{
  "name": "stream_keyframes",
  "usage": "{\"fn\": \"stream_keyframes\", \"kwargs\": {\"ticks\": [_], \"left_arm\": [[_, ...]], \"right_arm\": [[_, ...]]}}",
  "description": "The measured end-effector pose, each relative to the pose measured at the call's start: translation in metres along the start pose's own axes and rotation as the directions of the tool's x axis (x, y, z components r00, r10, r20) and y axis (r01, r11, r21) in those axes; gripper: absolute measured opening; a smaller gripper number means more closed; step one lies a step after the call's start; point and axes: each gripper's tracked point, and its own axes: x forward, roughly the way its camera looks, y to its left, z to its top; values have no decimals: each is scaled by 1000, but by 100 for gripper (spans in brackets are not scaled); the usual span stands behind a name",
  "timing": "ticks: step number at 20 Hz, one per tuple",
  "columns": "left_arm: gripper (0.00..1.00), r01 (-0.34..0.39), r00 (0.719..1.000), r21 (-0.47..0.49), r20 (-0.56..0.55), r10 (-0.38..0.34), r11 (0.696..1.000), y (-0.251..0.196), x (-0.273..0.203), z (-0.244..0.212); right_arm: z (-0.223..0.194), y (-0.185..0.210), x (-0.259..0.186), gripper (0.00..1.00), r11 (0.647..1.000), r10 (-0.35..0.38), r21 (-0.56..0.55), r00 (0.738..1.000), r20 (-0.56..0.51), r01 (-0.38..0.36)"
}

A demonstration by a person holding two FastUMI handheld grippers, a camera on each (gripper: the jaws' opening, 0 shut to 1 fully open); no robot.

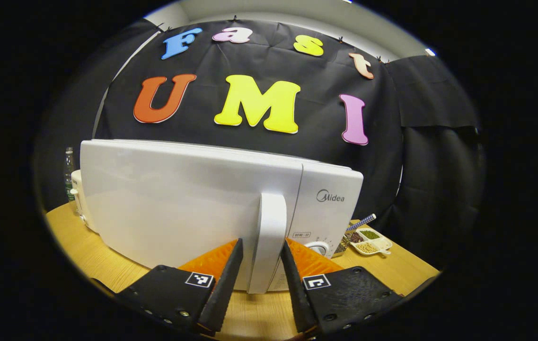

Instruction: Open the microwave oven with the left hand, put the food in, and close the microwave oven.

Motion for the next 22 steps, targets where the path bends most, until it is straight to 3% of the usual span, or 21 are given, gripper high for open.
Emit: {"fn": "stream_keyframes", "kwargs": {"ticks": [2,3,4,5,6,8,9,10,11,14,18,19,20,22], "left_arm": [[45,6,1000,36,11,-7,999,-5,2,2],[25,3,1000,73,14,-4,997,-5,0,3],[31,-2,1000,105,8,1,994,-3,-1,2],[23,-10,1000,117,2,9,993,-2,-1,0],[20,-9,1000,113,-10,10,994,-3,1,-3],[9,-4,999,107,-31,7,994,-3,-5,-5],[9,0,999,108,-35,4,994,-2,-3,-7],[10,1,999,108,-40,3,994,-2,-4,-7],[10,4,999,106,-45,1,994,-1,-6,-8],[9,11,999,107,-52,-5,994,-2,-26,-7],[9,83,995,100,-57,-78,992,4,-62,-14],[20,93,995,101,-55,-88,991,6,-71,-14],[12,100,994,111,-50,-94,989,8,-80,-13],[11,112,993,140,-43,-107,984,14,-97,-14]], "right_arm": [[-5,7,0,100,1000,16,-4,1000,-21,-16],[-6,9,0,95,1000,24,-3,999,-26,-24],[-6,9,-1,100,1000,25,-1,999,-27,-26],[-5,7,-2,95,1000,22,0,999,-26,-22],[-3,5,-4,100,1000,17,0,1000,-25,-17],[-1,4,-8,95,1000,9,-3,1000,-22,-9],[0,3,-12,94,1000,7,-5,1000,-19,-8],[1,2,-15,100,1000,6,-7,1000,-19,-6],[1,0,-19,95,1000,4,-9,1000,-19,-4],[1,-2,-25,100,1000,3,-11,1000,-21,-3],[-1,3,-30,100,1000,5,-11,999,-38,-6],[-1,4,-32,100,1000,5,-12,999,-39,-6],[0,7,-35,95,1000,8,-14,999,-39,-9],[1,16,-42,100,1000,18,-16,999,-40,-19]]}}
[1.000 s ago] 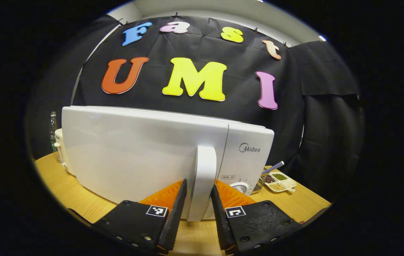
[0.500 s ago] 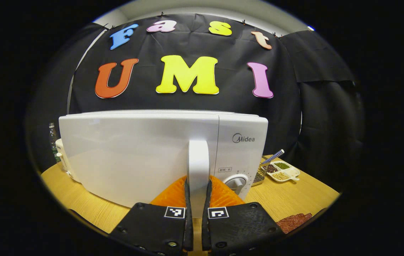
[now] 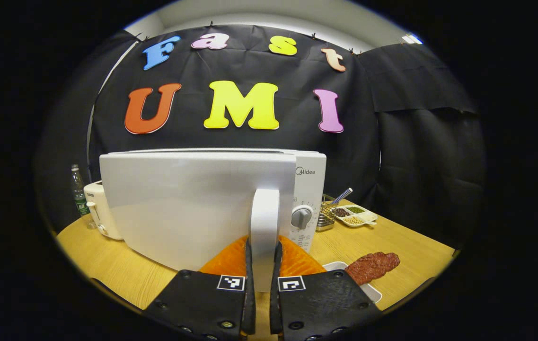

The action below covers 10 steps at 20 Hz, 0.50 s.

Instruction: Open the microwave oven with the left hand, put the food in, and close the microwave oven.

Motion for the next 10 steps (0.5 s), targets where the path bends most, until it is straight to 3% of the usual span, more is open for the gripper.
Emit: {"fn": "stream_keyframes", "kwargs": {"ticks": [5,6,7,9,10], "left_arm": [[18,47,998,-14,-33,-47,999,17,-56,-10],[19,45,999,-3,-24,-45,999,24,-71,-11],[24,42,999,4,-20,-42,999,32,-85,-12],[31,24,1000,15,-17,-23,1000,56,-116,-19],[39,16,1000,15,-6,-16,1000,67,-132,-20]], "right_arm": [[-10,29,-20,94,999,52,19,998,-40,-51],[-12,36,-24,100,998,67,24,997,-48,-66],[-14,41,-26,95,997,78,28,995,-54,-77],[-17,49,-30,95,996,88,27,994,-61,-87],[-19,53,-31,100,996,92,23,994,-62,-91]]}}
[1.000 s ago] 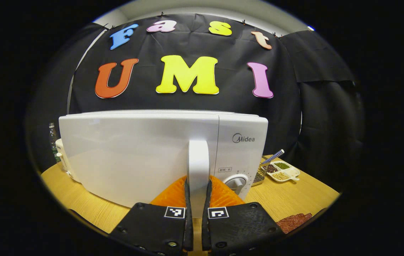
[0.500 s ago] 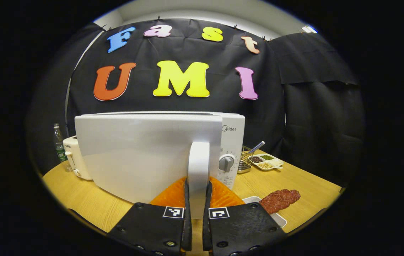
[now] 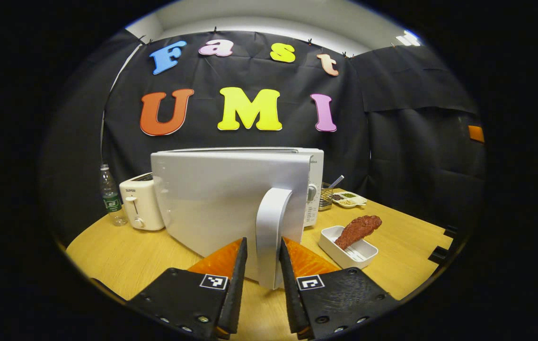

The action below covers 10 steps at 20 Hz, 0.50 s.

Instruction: Open the microwave oven with the left hand, put the food in, and close the microwave oven.

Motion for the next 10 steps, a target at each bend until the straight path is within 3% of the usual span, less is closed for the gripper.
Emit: {"fn": "stream_keyframes", "kwargs": {"ticks": [3,4,6,8,9,10], "left_arm": [[58,-33,999,-31,17,34,999,36,-51,-6],[68,-44,999,-38,13,45,998,46,-66,-8],[82,-87,996,-54,31,89,995,67,-95,-5],[88,-129,990,-82,46,133,988,84,-117,1],[78,-135,989,-97,48,140,986,87,-125,3],[92,-138,988,-111,51,145,984,88,-134,7]], "right_arm": [[-5,12,0,100,1000,17,-7,1000,-7,-18],[-7,17,1,95,1000,22,-8,1000,-15,-22],[-15,25,6,100,999,30,-9,999,-35,-31],[-22,33,12,95,999,40,-6,997,-60,-41],[-25,40,14,95,999,52,-3,996,-71,-52],[-27,46,18,95,998,62,-3,995,-83,-63]]}}
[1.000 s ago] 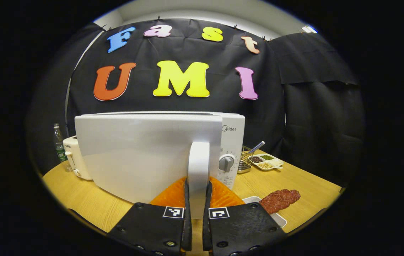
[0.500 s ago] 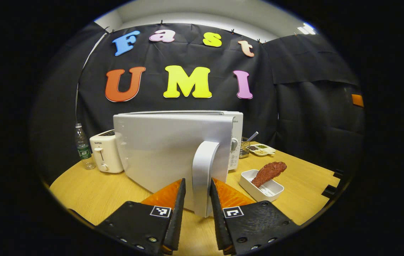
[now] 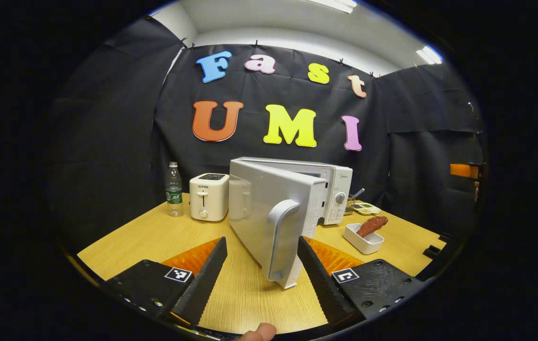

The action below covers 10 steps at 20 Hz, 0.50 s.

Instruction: Open the microwave oven with the left hand, put the food in, and close the microwave oven.

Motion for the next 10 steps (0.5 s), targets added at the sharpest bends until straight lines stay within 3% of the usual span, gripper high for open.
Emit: {"fn": "stream_keyframes", "kwargs": {"ticks": [1,4,5,6,7,9,10], "left_arm": [[91,-11,1000,-14,0,11,1000,4,-6,3],[92,-69,997,-26,41,70,997,12,-23,24],[92,-82,996,-25,35,83,996,13,-23,24],[92,-96,995,-18,20,96,995,13,-28,23],[92,-123,992,-9,18,123,992,14,-33,25],[92,-157,987,7,44,157,988,11,-37,36],[92,-166,985,4,48,166,986,7,-35,40]], "right_arm": [[-2,3,4,100,1000,6,-1,1000,-12,-6],[-7,14,23,100,1000,26,-16,999,-43,-27],[-9,16,31,95,999,34,-28,998,-58,-36],[-12,19,40,100,998,42,-38,996,-78,-46],[-15,23,51,95,997,61,-50,993,-98,-66],[-22,27,74,100,993,90,-61,986,-139,-99],[-28,27,88,96,992,97,-68,981,-169,-110]]}}
